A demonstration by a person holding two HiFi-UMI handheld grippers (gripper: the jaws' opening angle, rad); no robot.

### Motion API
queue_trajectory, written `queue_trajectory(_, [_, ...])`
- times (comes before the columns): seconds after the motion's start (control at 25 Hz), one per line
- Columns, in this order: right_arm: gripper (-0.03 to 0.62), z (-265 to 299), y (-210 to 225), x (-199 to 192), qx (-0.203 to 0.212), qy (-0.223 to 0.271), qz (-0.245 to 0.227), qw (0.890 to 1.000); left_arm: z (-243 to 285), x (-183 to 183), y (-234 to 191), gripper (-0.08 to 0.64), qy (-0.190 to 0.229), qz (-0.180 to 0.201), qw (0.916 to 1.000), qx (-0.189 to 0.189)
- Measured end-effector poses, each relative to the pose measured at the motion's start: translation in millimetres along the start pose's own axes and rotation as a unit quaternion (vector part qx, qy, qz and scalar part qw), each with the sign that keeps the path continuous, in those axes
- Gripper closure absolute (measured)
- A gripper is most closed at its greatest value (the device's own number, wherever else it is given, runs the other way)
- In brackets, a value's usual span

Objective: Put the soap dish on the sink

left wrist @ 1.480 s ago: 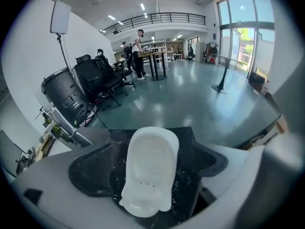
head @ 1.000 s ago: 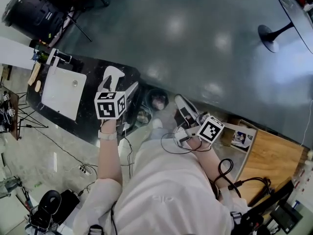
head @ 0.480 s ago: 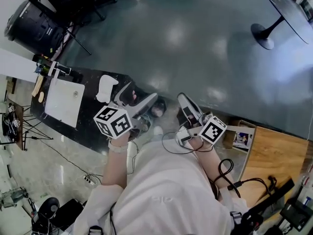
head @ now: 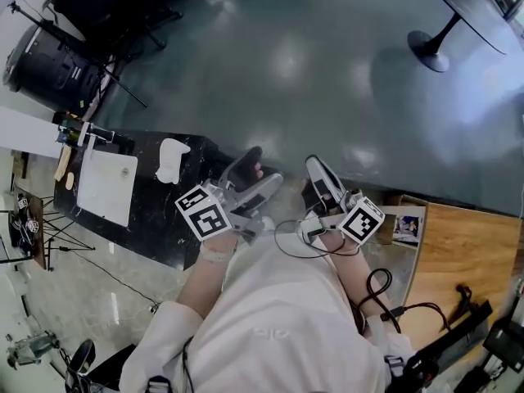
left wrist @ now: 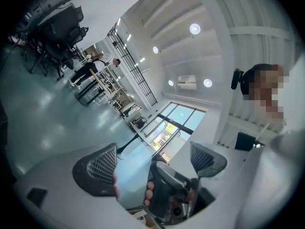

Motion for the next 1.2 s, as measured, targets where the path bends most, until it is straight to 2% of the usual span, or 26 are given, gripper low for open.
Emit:
queue_trajectory(0.24, [0.557, -13, 2, 8, -0.003, 0.019, -0.003, 1.000, 11, -16, 14, 0.091, 0.008, -0.045, 0.9978, -0.049])
queue_trajectory(0.4, [0.557, -14, 0, 10, -0.002, 0.027, -0.002, 1.000, 8, -15, 19, 0.164, 0.027, -0.054, 0.9957, -0.071])
queue_trajectory(0.52, [0.557, -15, 0, 10, -0.002, 0.028, -0.003, 1.000, 5, -13, 20, 0.198, 0.049, -0.077, 0.9913, -0.094])
queue_trajectory(0.6, [0.557, -15, 1, 10, -0.004, 0.028, -0.003, 1.000, 2, -12, 17, 0.242, 0.061, -0.092, 0.9892, -0.095])
queue_trajectory(0.88, [0.557, -15, 0, 8, -0.003, 0.023, -0.009, 1.000, -7, -7, 4, 0.487, 0.096, -0.107, 0.9873, -0.067])
queue_trajectory(0.96, [0.557, -15, 0, 8, -0.004, 0.022, -0.009, 1.000, -8, -7, 1, 0.525, 0.100, -0.117, 0.9859, -0.065])
queue_trajectory(1.2, [0.557, -11, -1, 8, -0.002, 0.017, -0.011, 1.000, -10, -4, -3, 0.552, 0.103, -0.138, 0.9824, -0.072])
Point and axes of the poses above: the fingertips, and each gripper's own axes: z forward along the fingers, y to its right, x out of its top, the point moved 1 cm from there along -z, backward along the fingers, and after that the axes turned 10 degrees about -z, right-handed, at the moved point
